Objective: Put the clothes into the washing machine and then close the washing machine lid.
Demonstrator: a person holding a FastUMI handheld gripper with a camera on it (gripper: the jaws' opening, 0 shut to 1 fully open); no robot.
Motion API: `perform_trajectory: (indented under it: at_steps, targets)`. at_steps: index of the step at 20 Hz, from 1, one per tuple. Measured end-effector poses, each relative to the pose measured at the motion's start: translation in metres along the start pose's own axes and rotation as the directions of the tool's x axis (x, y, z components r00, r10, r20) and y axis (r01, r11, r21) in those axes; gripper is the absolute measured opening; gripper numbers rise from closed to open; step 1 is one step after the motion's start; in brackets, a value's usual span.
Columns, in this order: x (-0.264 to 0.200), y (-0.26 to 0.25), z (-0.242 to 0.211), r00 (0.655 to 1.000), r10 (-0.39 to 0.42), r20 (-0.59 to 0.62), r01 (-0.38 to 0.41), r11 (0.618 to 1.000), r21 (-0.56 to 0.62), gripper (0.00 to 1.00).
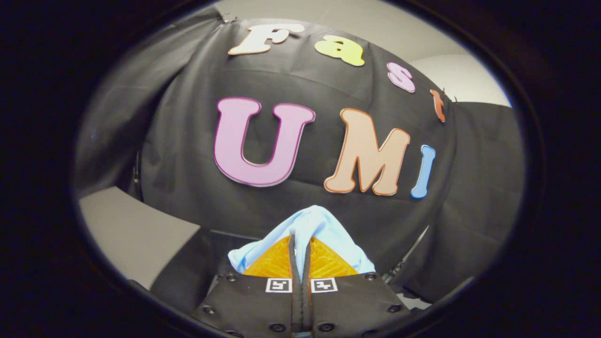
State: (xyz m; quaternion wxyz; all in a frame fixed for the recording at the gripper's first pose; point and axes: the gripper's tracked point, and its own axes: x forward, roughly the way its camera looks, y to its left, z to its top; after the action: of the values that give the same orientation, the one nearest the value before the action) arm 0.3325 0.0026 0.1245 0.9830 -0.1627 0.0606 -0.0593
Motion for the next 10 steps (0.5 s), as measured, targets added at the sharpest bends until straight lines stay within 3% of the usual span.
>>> perform_trajectory:
  at_steps: [6, 10]
  targets:
    - [0.022, 0.007, -0.076, 0.995, -0.017, -0.096, 0.017, 1.000, -0.003, 0.03]
    - [0.036, 0.020, -0.122, 0.989, -0.016, -0.145, 0.027, 0.997, 0.068, 0.03]
